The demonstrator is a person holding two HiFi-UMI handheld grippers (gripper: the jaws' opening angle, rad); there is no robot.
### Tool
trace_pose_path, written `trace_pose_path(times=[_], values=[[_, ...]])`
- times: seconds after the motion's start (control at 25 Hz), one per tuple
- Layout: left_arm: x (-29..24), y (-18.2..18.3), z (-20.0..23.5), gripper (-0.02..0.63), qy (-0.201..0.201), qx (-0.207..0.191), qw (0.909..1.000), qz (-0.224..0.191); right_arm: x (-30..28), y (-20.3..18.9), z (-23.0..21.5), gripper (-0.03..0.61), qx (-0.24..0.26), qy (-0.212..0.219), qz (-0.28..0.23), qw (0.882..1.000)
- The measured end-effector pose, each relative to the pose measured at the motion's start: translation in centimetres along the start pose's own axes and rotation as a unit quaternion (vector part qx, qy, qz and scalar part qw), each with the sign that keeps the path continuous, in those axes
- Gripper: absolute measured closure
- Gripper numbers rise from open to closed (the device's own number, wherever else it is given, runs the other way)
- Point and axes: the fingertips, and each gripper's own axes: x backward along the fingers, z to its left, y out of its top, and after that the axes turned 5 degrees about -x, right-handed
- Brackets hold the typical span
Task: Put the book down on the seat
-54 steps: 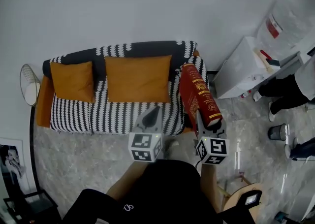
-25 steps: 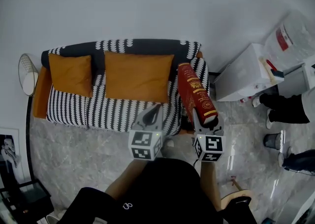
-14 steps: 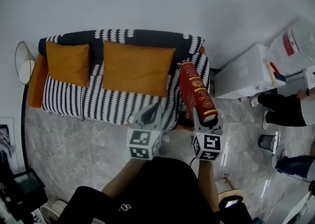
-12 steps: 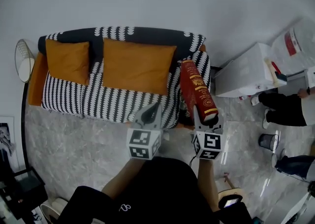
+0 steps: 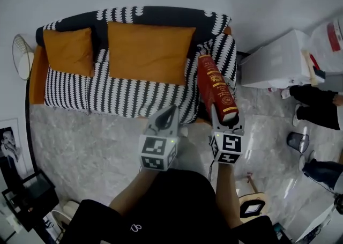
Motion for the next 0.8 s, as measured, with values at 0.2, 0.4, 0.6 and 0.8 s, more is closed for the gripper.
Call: trace_pose_path(times=[0.2,0.4,0.6,0.8], values=[[-1.9,-2.1,0.2,0.601,-0.002,0.017,0.9996,0.021,-2.5,-3.8,-1.3,0.351,0.0,-0.014,0.055,0.998],[-3.6,-4.9,0.7,0.601,0.005,0.033,0.9982,0.05,-5.3,-7.4,-2.8,0.351,-0.008,-0.022,0.092,0.995],[-5.0,-7.7,2.1,0.601,0.018,0.047,0.9959,0.076,-9.7,-10.3,-3.9,0.351,-0.027,-0.028,0.099,0.994],[-6.7,-10.4,3.5,0.601,0.02,0.047,0.9938,0.098,-14.2,-11.6,-5.0,0.351,-0.045,-0.038,0.086,0.995]])
